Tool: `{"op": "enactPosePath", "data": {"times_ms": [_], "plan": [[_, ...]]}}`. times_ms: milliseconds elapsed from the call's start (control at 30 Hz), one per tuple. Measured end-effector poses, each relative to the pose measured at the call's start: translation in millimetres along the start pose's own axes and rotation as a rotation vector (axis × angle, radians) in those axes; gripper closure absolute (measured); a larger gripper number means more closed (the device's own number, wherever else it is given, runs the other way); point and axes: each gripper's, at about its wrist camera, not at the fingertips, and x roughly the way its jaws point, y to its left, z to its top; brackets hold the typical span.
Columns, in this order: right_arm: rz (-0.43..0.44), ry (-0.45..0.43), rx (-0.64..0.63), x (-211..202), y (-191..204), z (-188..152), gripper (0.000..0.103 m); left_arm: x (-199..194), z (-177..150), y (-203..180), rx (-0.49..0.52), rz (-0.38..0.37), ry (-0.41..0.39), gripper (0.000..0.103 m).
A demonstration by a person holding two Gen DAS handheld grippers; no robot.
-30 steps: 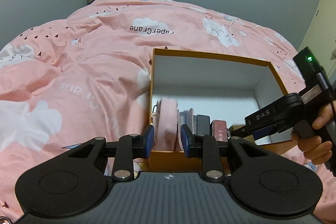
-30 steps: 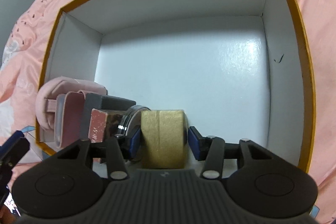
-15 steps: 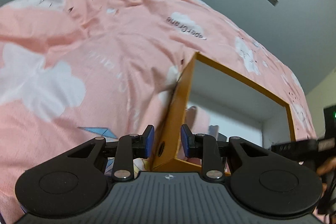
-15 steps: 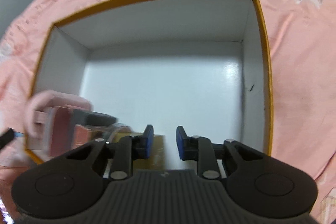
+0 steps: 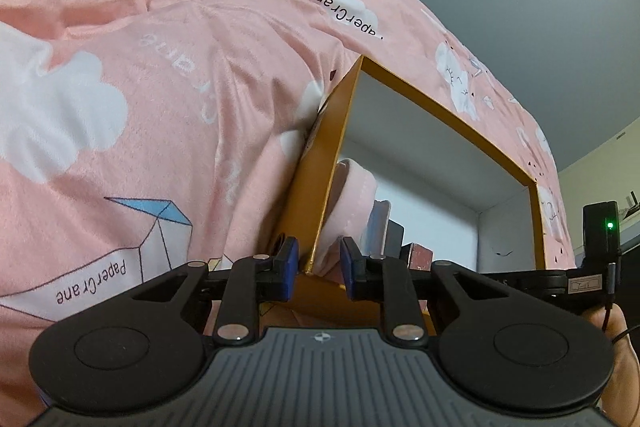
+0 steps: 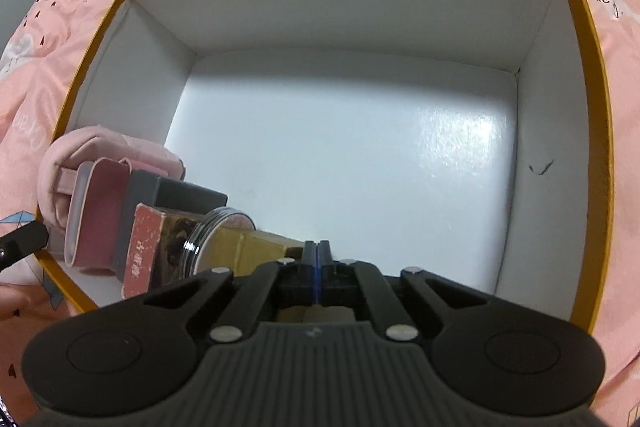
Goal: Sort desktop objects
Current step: 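Lower the compact and gold box into the orange box and open both tools, then withdraw both tools and move them back to the pile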
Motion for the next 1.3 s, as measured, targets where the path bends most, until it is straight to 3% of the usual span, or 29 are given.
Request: {"op": "enactPosePath", "data": {"times_ms": [167,333,433,533,600,667,733,833,933,1100,1300], "plan": [[-0.044,-0.025,-0.065,0.0,10.7,-5.5,0.101,-1.7,-0.1,-2.7,0.010,0.008,-0.003,0.077],[-0.108,-0.093,-0.144,-14.6,21.4,-15.0,0.099,-13.4,-1.7,-16.6,0.081,0.081,-0.068,0.077],[-0.129,-0.181,-0.193,-36.2,28.3,-25.9,0.099,-24.5,-3.5,-26.6,0.124,0.081,-0.097,0.077],[-0.080,-0.315,-0.237,-68.6,31.7,-46.9,0.098,-36.1,-7.8,-41.0,0.184,0.083,-0.122,0.077],[-0.022,-0.400,-0.237,-91.3,31.2,-66.0,0.094,-43.2,-13.0,-51.3,0.224,0.073,-0.132,0.077],[0.026,-0.483,-0.226,-111.3,27.5,-88.4,0.078,-48.4,-18.1,-60.7,0.255,0.057,-0.136,0.077],[0.045,-0.541,-0.216,-125.7,22.4,-107.3,0.070,-54.0,-26.1,-70.5,0.299,0.039,-0.137,0.077],[0.049,-0.587,-0.199,-136.5,14.6,-140.7,0.065,-59.2,-40.0,-83.8,0.369,0.018,-0.120,0.077],[0.020,-0.551,-0.174,-132.6,10.2,-166.1,0.063,-59.3,-53.1,-90.3,0.417,0.017,-0.085,0.077],[-0.021,-0.404,-0.123,-98.8,0.3,-192.4,0.063,-52.9,-81.7,-93.7,0.490,0.026,-0.002,0.077],[-0.061,-0.241,-0.188,-59.2,6.2,-219.7,0.064,-36.6,-126.0,-101.5,0.581,0.010,0.143,0.077]]}}
